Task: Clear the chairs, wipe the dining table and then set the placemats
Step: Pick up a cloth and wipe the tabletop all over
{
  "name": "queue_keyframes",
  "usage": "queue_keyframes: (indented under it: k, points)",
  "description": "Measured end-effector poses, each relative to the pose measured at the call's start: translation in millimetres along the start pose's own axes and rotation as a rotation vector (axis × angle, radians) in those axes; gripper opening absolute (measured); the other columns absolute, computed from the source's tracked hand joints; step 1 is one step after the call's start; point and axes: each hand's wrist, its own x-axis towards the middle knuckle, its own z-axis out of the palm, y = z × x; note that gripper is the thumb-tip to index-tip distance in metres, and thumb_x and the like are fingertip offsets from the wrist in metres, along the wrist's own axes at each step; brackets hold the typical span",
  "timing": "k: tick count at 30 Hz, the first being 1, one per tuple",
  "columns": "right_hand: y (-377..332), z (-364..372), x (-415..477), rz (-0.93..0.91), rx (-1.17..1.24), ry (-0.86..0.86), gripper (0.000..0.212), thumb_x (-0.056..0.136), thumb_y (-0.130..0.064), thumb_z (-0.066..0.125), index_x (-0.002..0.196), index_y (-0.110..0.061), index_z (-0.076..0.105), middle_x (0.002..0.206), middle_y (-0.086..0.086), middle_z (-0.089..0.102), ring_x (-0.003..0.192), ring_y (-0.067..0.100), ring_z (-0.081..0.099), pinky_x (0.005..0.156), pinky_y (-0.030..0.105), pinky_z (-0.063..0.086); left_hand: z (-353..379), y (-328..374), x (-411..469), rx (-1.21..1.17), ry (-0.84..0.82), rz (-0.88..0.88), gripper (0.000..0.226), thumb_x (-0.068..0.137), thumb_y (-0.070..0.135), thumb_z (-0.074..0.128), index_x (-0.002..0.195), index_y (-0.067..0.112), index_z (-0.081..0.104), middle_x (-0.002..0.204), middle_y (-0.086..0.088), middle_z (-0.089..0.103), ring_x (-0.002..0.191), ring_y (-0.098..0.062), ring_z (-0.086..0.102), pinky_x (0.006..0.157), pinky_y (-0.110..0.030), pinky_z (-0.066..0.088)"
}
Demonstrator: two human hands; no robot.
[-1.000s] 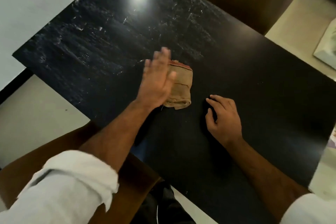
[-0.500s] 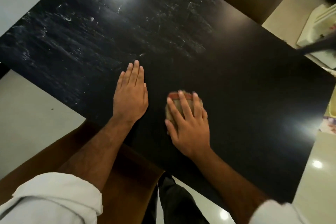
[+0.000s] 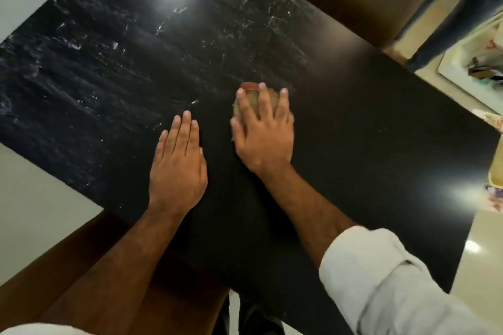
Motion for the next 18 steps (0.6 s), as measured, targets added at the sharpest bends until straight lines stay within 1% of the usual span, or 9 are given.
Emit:
queue_keyframes:
  k: [2, 4, 5, 7, 9, 11, 13, 15, 18]
  points:
    - [5, -2, -30, -0.131, -0.002, -0.052, 0.068, 0.111, -0.068, 0.029, 0.173, -0.046, 0.015, 0.184, 0.004, 0.008, 0.167, 0.048, 0.0, 0.126, 0.064, 0.03, 0, 1, 1, -0.009, -0.005, -0.001, 0.064, 0.117, 0.03, 0.034, 0.175, 0.008, 0.014, 0.185, -0.009, 0.001, 0.172, -0.024, -0.001, 0.139, -0.05, 0.013]
    - [25, -3, -58, -0.175, 0.003, -0.101, 0.069, 0.111, -0.069, 0.03, 0.174, -0.047, 0.011, 0.185, 0.002, 0.002, 0.168, 0.045, -0.004, 0.127, 0.063, 0.029, 1, 1, 2, -0.004, -0.007, -0.007, 0.063, 0.117, 0.03, 0.03, 0.174, 0.009, 0.015, 0.185, -0.009, 0.002, 0.172, -0.023, 0.0, 0.139, -0.05, 0.013]
    - [39, -5, -64, -0.148, 0.0, -0.116, 0.07, 0.11, -0.069, 0.03, 0.174, -0.047, 0.009, 0.185, 0.001, 0.001, 0.168, 0.044, -0.006, 0.127, 0.063, 0.028, 2, 0, 2, 0.006, -0.001, -0.011, 0.062, 0.117, 0.03, 0.027, 0.174, 0.009, 0.015, 0.185, -0.008, 0.002, 0.172, -0.023, 0.0, 0.139, -0.05, 0.013]
    - [68, -9, -50, -0.021, -0.008, -0.112, 0.072, 0.111, -0.069, 0.028, 0.174, -0.045, 0.006, 0.185, 0.004, 0.0, 0.169, 0.042, -0.009, 0.127, 0.065, 0.027, 7, 0, 3, 0.017, 0.017, -0.013, 0.063, 0.116, 0.032, 0.022, 0.174, 0.008, 0.016, 0.185, -0.009, 0.003, 0.172, -0.023, 0.002, 0.139, -0.05, 0.014]
    - [91, -13, -6, 0.1, -0.006, -0.06, 0.07, 0.112, -0.065, 0.026, 0.175, -0.038, 0.01, 0.184, 0.01, 0.006, 0.169, 0.041, -0.009, 0.129, 0.066, 0.026, 10, -1, 3, 0.011, 0.027, -0.013, 0.065, 0.115, 0.033, 0.022, 0.174, 0.007, 0.018, 0.185, -0.009, 0.005, 0.172, -0.024, 0.003, 0.139, -0.051, 0.015]
    - [100, -20, 56, 0.139, 0.006, 0.004, 0.07, 0.113, -0.062, 0.022, 0.175, -0.031, 0.014, 0.183, 0.014, 0.01, 0.169, 0.042, -0.003, 0.131, 0.066, 0.023, 14, -2, 3, -0.001, 0.041, -0.014, 0.065, 0.114, 0.033, 0.023, 0.174, 0.006, 0.02, 0.185, -0.01, 0.006, 0.172, -0.024, 0.004, 0.138, -0.051, 0.016]
    - [87, -23, 113, 0.119, 0.03, 0.018, 0.071, 0.113, -0.062, 0.02, 0.175, -0.029, 0.014, 0.183, 0.015, 0.01, 0.169, 0.042, 0.003, 0.132, 0.066, 0.019, 17, -3, 2, -0.003, 0.055, -0.007, 0.065, 0.114, 0.031, 0.025, 0.173, 0.005, 0.021, 0.185, -0.011, 0.009, 0.172, -0.025, 0.006, 0.138, -0.052, 0.017]
    - [56, -21, 141, 0.073, 0.028, 0.022, 0.072, 0.112, -0.062, 0.02, 0.175, -0.028, 0.015, 0.183, 0.016, 0.011, 0.169, 0.043, 0.006, 0.133, 0.066, 0.016, 19, -3, 2, -0.004, 0.069, -0.004, 0.065, 0.113, 0.03, 0.027, 0.173, 0.005, 0.023, 0.185, -0.011, 0.011, 0.172, -0.025, 0.008, 0.138, -0.053, 0.019]
    - [22, -14, 122, -0.063, 0.014, 0.029, 0.071, 0.113, -0.061, 0.022, 0.176, -0.028, 0.016, 0.183, 0.015, 0.012, 0.169, 0.042, 0.008, 0.133, 0.064, 0.017, 21, -3, 1, -0.013, 0.068, 0.004, 0.065, 0.113, 0.03, 0.028, 0.173, 0.005, 0.023, 0.185, -0.01, 0.011, 0.172, -0.025, 0.008, 0.137, -0.054, 0.02]
